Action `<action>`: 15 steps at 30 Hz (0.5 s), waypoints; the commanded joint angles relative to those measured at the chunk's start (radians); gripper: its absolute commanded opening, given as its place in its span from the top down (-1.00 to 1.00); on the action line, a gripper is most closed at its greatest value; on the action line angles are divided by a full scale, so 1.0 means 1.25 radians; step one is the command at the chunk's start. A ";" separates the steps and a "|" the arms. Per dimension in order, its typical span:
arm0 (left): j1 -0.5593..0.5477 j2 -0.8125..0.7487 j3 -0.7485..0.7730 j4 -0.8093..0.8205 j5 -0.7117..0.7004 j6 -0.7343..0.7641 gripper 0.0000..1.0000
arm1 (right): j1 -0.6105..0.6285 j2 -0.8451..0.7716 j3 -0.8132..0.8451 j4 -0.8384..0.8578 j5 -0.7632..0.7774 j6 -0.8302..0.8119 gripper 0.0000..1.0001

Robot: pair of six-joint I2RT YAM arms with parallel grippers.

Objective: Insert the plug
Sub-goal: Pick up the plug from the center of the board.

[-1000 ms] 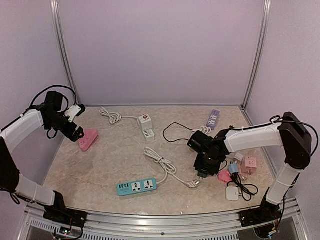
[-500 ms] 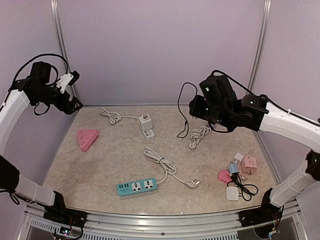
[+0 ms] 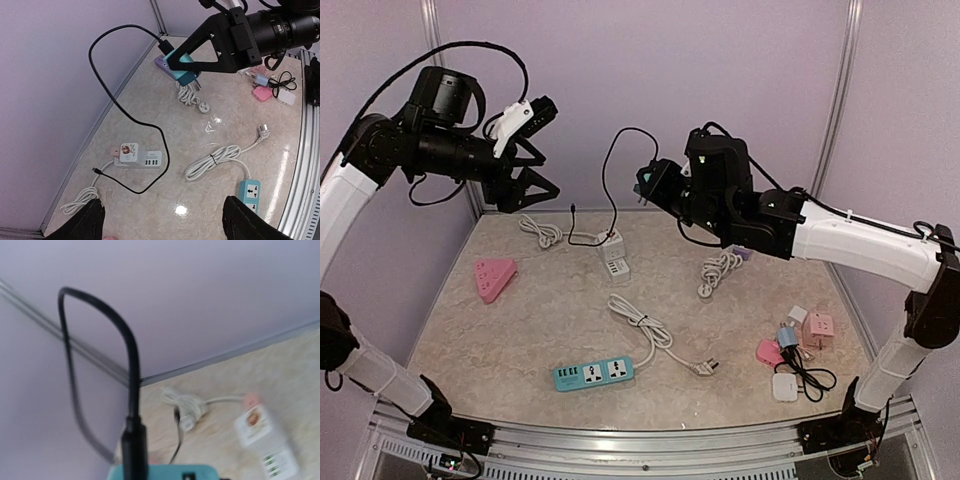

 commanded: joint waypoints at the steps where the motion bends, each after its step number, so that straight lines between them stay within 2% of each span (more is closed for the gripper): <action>1: -0.074 0.064 -0.010 0.050 -0.026 -0.046 -0.55 | 0.008 0.023 0.013 0.083 -0.081 0.098 1.00; 8: -0.088 0.146 -0.019 0.185 0.004 -0.120 -0.50 | 0.042 0.047 -0.005 0.180 -0.091 0.135 1.00; 15: -0.082 0.169 -0.038 0.220 0.030 -0.124 -0.68 | 0.045 0.060 -0.023 0.224 -0.125 0.151 1.00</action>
